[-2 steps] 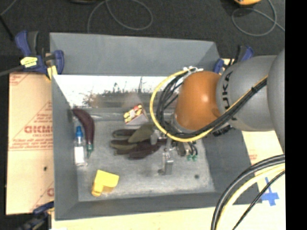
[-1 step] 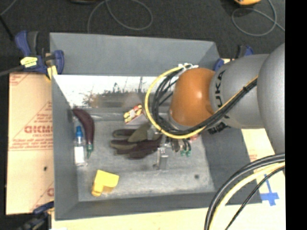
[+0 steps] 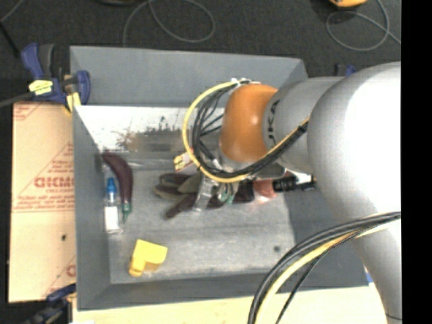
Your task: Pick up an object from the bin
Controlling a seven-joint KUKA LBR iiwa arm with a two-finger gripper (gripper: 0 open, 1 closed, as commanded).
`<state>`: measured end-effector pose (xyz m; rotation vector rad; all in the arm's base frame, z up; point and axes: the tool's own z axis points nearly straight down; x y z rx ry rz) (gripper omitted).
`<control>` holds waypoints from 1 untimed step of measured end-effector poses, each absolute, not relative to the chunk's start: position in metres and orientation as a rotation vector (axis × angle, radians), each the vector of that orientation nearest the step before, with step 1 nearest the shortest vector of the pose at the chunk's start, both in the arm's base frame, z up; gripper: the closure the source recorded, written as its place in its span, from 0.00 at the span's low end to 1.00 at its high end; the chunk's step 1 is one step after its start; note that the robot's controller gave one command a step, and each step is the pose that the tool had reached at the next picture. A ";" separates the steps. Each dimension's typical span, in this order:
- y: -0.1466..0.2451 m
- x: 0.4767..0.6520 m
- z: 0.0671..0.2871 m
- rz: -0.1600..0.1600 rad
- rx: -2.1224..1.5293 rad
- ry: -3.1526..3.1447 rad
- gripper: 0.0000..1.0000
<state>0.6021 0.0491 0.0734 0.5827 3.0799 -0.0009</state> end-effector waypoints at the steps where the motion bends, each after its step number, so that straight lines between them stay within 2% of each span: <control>1: 0.049 0.602 0.073 -0.001 0.581 3.080 1.00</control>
Offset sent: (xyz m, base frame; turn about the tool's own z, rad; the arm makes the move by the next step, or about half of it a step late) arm 0.0021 0.0091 0.1049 -0.0004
